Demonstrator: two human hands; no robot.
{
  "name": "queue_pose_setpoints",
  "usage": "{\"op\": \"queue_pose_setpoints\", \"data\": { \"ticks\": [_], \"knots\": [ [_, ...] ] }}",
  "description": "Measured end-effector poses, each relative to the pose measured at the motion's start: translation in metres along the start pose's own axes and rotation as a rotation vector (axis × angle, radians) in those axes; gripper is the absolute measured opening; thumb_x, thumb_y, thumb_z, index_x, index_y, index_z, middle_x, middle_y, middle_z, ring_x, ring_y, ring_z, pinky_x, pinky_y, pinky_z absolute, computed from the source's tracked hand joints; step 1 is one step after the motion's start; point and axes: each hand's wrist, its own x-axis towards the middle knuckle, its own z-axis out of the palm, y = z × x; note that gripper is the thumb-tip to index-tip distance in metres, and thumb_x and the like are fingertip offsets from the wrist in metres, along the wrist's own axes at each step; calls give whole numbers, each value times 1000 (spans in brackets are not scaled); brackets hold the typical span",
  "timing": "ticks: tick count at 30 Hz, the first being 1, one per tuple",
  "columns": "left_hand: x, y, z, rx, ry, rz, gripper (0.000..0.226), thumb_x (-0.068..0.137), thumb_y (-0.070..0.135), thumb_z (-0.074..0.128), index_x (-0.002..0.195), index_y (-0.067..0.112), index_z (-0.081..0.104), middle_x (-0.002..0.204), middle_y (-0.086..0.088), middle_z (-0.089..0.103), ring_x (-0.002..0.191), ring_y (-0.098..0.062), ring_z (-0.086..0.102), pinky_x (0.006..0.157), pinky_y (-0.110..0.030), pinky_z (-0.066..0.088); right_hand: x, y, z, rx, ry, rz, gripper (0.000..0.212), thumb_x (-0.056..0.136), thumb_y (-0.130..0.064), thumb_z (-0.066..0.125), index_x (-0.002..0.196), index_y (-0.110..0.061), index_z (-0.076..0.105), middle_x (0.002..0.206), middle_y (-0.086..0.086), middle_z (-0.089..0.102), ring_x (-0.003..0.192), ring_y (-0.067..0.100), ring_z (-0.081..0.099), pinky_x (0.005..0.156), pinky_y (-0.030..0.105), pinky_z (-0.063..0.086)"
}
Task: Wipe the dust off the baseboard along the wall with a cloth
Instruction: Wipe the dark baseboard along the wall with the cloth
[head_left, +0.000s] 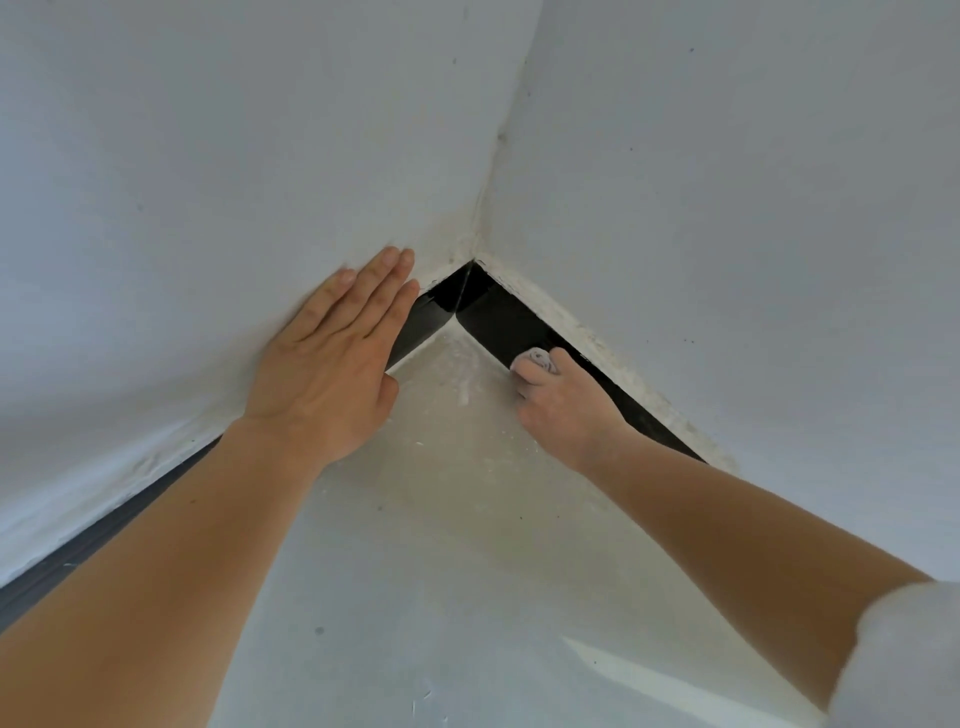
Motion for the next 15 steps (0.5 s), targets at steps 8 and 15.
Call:
{"op": "queue_pose_setpoints", "data": {
  "ticks": [8, 15],
  "knots": [
    [0, -5, -8, -70, -56, -4, 76, 84, 30, 38, 152, 15, 9, 159, -1, -7, 141, -7, -25, 114, -27, -21, -79, -4, 29, 42, -148, -2, 19, 89, -8, 53, 101, -12, 66, 111, 4, 62, 115, 25, 35, 74, 37, 22],
    [5, 16, -20, -84, -197, -42, 79, 94, 37, 36, 151, 13, -12, 153, -5, -32, 140, -19, -32, 100, -34, -37, -128, -11, 21, 198, -378, -50, 23, 91, -5, 49, 108, -8, 64, 106, 5, 60, 113, 26, 38, 94, 38, 30]
  ]
}}
